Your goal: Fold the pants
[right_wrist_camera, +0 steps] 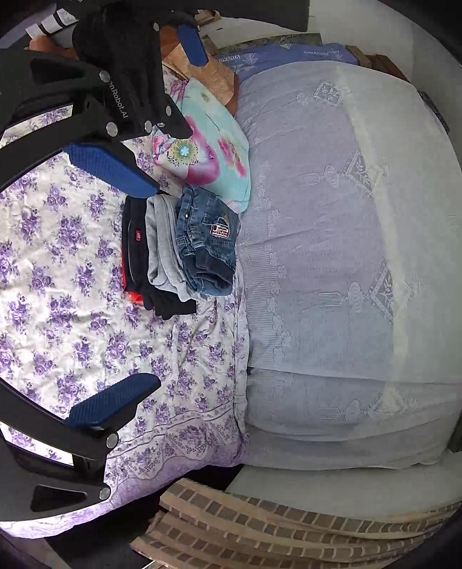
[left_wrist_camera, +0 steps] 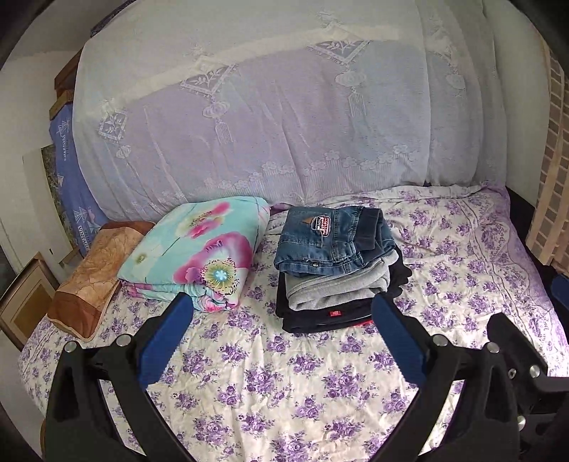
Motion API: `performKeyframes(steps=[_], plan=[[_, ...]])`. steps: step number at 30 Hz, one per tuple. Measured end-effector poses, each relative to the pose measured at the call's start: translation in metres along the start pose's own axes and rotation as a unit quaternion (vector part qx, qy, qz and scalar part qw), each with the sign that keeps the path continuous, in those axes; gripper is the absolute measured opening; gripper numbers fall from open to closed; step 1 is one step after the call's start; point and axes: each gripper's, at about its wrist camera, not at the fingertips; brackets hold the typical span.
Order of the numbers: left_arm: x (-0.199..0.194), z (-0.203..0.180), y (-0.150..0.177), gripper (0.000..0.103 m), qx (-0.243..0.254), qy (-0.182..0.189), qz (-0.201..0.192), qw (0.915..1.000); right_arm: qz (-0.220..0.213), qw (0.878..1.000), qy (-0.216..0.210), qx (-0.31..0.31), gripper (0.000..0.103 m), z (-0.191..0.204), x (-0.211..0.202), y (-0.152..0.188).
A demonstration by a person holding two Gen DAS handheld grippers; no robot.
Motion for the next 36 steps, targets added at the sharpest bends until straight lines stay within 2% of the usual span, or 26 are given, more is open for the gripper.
performKeyframes(steps=[8, 11, 20, 36], plan=[[0.009, 0.002, -0.001, 0.098, -0.012, 0.012, -0.003, 0.9999, 0.012, 1.000, -0.012, 0.003, 0.100, -0.001, 0.009, 0.003], [0.010, -0.001, 0.001, 0.098, -0.008, -0.002, -0.013, 0.9999, 0.009, 1.000, -0.017, 0.011, 0.100, -0.004, 0.013, 0.003], [0.037, -0.001, -0.002, 0.098, -0.010, -0.011, 0.017, 0.9997, 0.010, 1.000, -0.015, 0.007, 0.100, 0.000, 0.028, 0.000], [0.063, 0.003, -0.008, 0.098, -0.018, -0.015, 0.030, 0.9993, 0.017, 1.000, -0.017, 0.006, 0.100, 0.003, 0.049, -0.004]])
Point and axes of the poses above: each gripper's, at about its wrist camera, not at the fingertips, and x roughly the way its jaws point, z to its left, y to its underside, and after that the axes turned 8 degrees about y, right-handed
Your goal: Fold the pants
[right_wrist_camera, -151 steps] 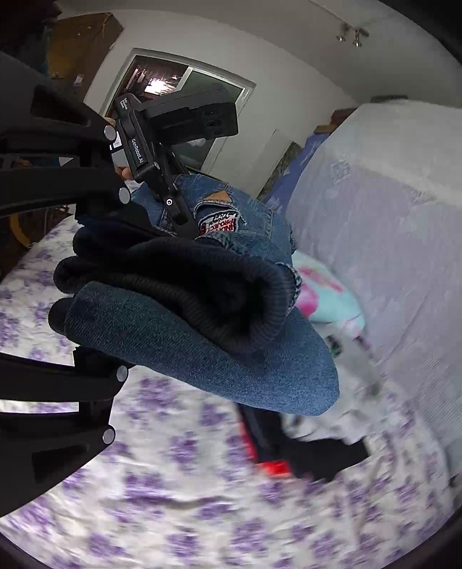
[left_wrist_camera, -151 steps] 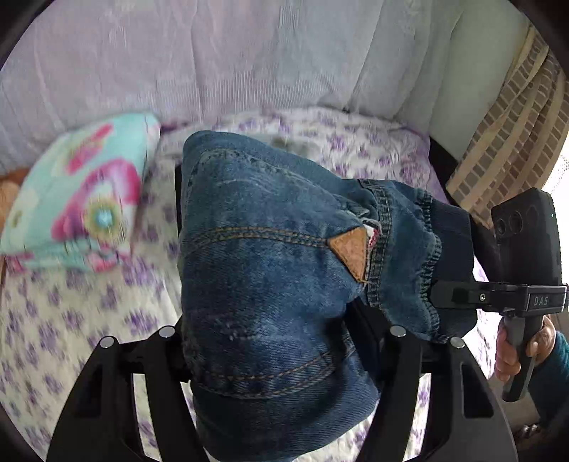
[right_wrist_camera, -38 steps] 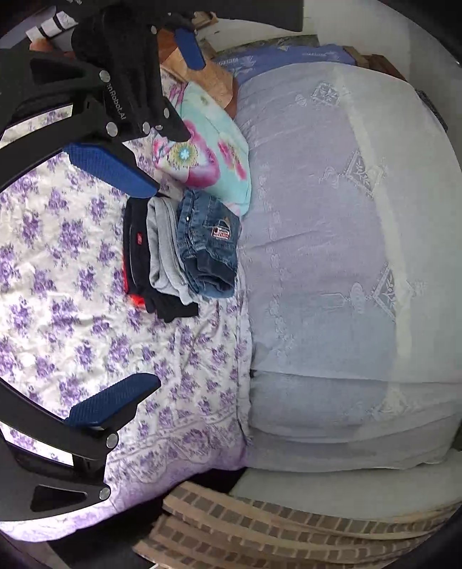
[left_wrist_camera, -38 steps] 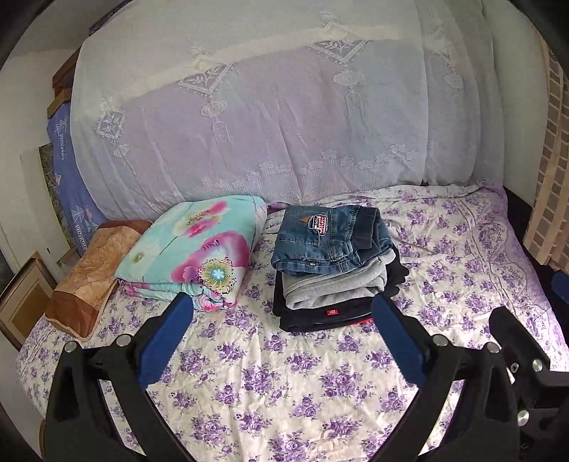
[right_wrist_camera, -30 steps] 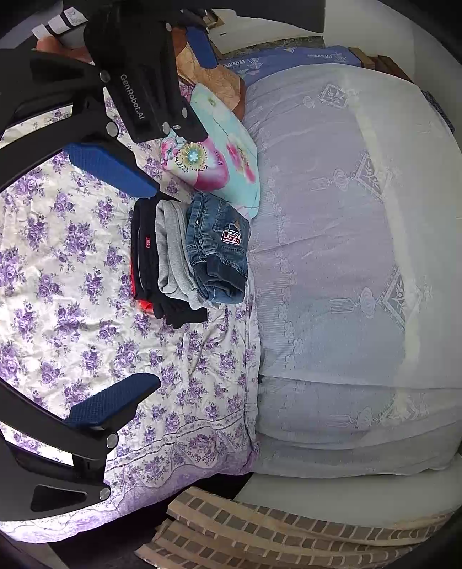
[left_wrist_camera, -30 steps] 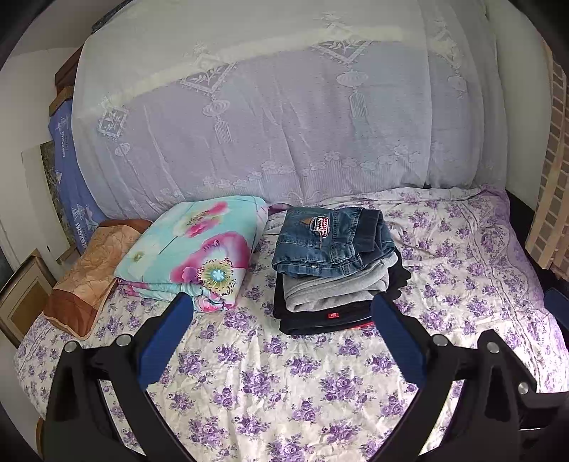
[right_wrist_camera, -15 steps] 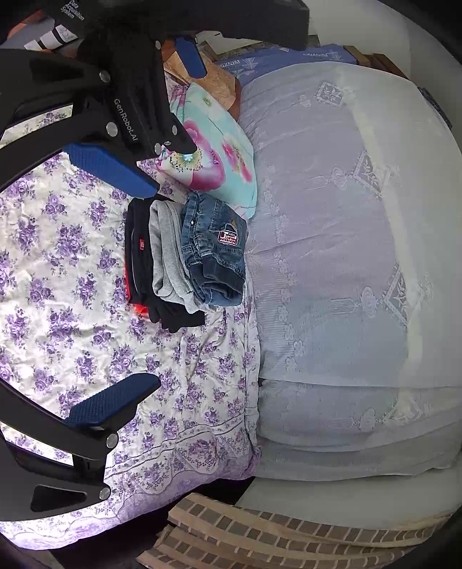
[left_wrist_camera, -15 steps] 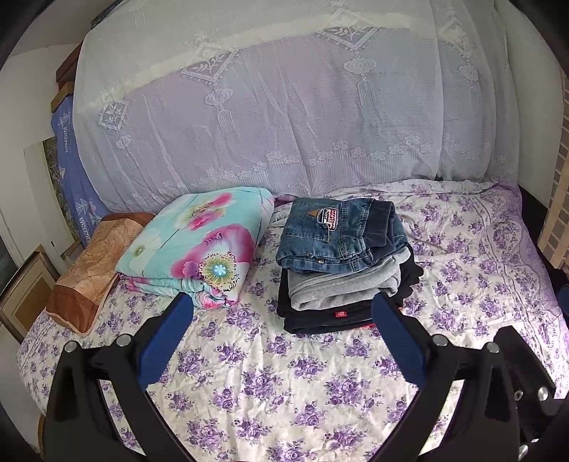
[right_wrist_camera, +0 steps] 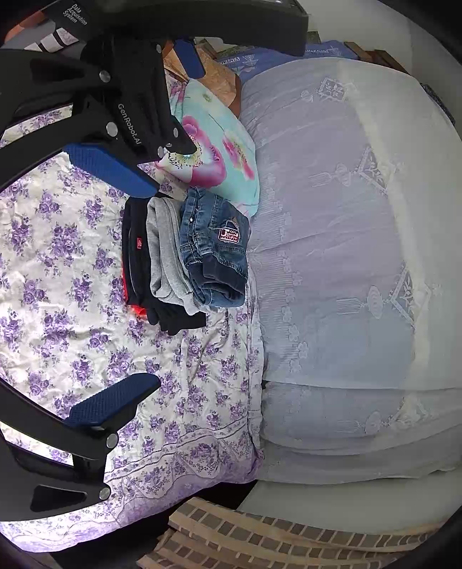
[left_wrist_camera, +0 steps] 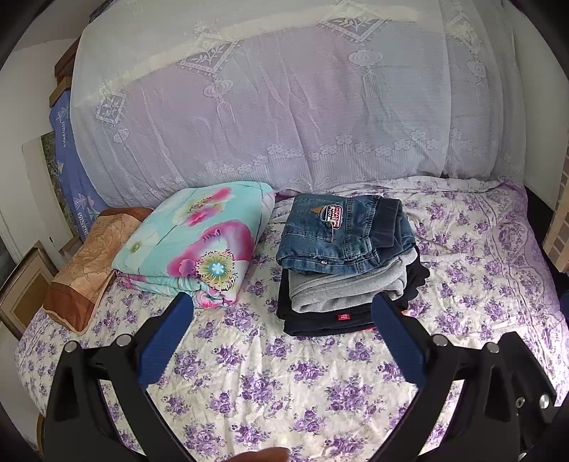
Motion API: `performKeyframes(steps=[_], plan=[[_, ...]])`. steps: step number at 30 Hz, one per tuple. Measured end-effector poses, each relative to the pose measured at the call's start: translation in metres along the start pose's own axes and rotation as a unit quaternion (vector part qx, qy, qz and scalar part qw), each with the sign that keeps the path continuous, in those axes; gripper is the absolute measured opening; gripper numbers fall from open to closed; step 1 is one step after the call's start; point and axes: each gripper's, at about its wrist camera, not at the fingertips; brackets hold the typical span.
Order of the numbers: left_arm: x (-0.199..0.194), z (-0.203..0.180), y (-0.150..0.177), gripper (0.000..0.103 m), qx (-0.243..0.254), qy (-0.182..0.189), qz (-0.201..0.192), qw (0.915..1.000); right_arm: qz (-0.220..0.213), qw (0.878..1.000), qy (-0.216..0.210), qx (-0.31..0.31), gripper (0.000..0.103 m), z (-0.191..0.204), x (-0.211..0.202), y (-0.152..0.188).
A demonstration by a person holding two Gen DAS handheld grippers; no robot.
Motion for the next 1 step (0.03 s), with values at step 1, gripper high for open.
performKeyframes(steps=[1], plan=[[0.0013, 0.0002, -0.0001, 0.098, 0.000, -0.001, 0.001, 1.0000, 0.000, 1.000, 0.000, -0.001, 0.100, 0.0001, 0.0011, -0.0004]])
Point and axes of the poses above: each gripper's, at about its wrist camera, not at the fingertips, and x roughly the way its jaws point, z to its left, y to its underside, and after that the axes turned 8 degrees about y, right-handed
